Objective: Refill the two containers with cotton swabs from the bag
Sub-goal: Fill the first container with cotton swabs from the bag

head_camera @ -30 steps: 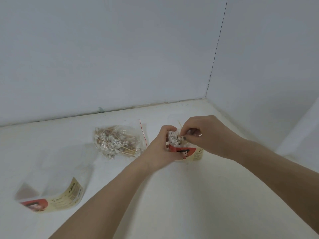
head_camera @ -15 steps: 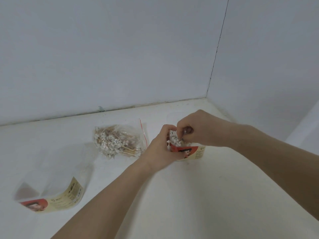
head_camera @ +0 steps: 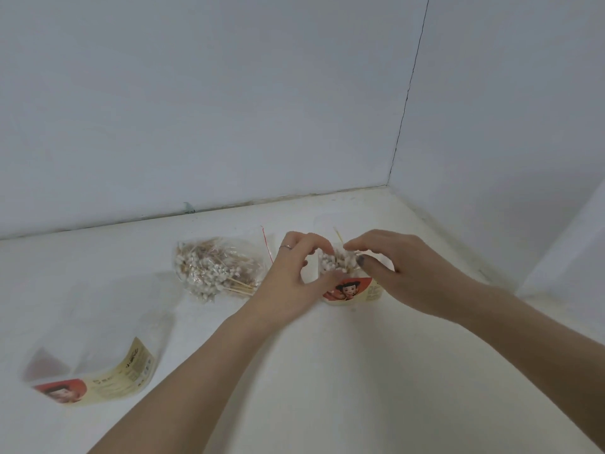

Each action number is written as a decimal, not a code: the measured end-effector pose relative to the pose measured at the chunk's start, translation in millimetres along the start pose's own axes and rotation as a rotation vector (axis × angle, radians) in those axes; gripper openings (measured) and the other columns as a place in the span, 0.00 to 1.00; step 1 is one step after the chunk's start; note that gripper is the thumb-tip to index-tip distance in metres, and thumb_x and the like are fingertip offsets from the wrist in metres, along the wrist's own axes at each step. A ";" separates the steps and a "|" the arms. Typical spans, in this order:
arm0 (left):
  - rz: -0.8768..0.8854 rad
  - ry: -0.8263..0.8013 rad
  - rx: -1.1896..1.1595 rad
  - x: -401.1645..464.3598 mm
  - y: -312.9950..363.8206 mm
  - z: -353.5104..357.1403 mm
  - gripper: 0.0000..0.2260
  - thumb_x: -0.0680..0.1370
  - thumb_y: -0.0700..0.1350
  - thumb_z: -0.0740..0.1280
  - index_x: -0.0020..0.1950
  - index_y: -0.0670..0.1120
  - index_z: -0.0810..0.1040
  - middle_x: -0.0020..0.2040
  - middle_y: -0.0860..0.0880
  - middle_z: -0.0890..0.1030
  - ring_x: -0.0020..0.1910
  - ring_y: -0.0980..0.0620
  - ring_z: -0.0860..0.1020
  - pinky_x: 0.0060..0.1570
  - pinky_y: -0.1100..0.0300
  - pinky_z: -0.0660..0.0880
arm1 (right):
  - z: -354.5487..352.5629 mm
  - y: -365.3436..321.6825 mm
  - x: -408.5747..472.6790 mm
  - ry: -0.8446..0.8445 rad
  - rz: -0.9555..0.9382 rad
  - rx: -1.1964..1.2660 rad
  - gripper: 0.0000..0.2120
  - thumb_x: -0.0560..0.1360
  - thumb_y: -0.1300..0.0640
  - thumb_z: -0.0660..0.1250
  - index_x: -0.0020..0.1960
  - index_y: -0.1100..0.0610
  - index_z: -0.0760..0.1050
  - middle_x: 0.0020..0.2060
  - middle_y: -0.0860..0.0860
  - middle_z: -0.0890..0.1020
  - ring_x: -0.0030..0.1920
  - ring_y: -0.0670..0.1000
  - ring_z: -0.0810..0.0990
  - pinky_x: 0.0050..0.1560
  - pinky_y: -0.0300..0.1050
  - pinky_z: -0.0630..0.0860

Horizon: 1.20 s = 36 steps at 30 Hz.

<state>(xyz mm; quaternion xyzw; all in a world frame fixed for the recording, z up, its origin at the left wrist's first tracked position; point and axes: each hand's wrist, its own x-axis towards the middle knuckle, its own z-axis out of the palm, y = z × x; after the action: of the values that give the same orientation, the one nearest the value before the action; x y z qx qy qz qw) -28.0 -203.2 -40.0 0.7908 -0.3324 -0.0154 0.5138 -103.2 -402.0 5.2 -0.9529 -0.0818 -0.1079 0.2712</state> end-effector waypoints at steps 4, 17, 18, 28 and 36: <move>0.118 0.017 0.116 5.6 4.3 -0.2 0.06 0.77 0.42 0.73 0.49 0.53 0.80 0.53 0.52 0.73 0.57 0.57 0.74 0.56 0.71 0.67 | 17.7 4.4 -15.5 0.037 -0.053 -0.009 0.18 0.82 0.59 0.61 0.68 0.46 0.76 0.65 0.38 0.77 0.66 0.38 0.72 0.65 0.35 0.69; 0.261 0.100 0.232 9.2 13.9 5.2 0.03 0.79 0.42 0.70 0.48 0.50 0.80 0.47 0.54 0.74 0.49 0.54 0.76 0.47 0.62 0.73 | 23.9 10.9 -27.4 0.036 -0.104 -0.057 0.24 0.81 0.59 0.64 0.76 0.47 0.68 0.71 0.38 0.71 0.73 0.39 0.64 0.72 0.36 0.63; 0.257 0.127 0.218 10.8 17.2 4.5 0.03 0.79 0.42 0.69 0.47 0.49 0.80 0.47 0.54 0.75 0.49 0.53 0.76 0.48 0.60 0.73 | 24.0 11.6 -28.3 0.036 -0.115 -0.064 0.25 0.80 0.59 0.65 0.76 0.47 0.68 0.71 0.38 0.71 0.73 0.40 0.64 0.72 0.37 0.63; -0.054 0.096 0.118 14.8 13.1 9.8 0.08 0.76 0.42 0.71 0.40 0.54 0.80 0.49 0.50 0.75 0.49 0.61 0.73 0.47 0.76 0.65 | 29.2 13.8 -28.3 0.060 -0.182 -0.177 0.24 0.77 0.54 0.65 0.73 0.53 0.72 0.69 0.45 0.75 0.71 0.49 0.70 0.72 0.45 0.67; -0.118 0.085 0.038 10.4 19.6 10.2 0.07 0.78 0.45 0.69 0.40 0.52 0.80 0.52 0.51 0.74 0.56 0.55 0.73 0.52 0.72 0.65 | 24.8 10.6 -33.8 0.104 -0.036 -0.031 0.27 0.78 0.57 0.67 0.76 0.48 0.67 0.70 0.37 0.70 0.71 0.39 0.65 0.71 0.33 0.60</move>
<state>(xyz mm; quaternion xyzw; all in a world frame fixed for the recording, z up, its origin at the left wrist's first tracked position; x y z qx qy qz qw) -33.7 -222.0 -25.4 0.8184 -0.2633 -0.0058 0.5107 -129.5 -400.9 -29.1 -0.9485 -0.0831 -0.1634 0.2584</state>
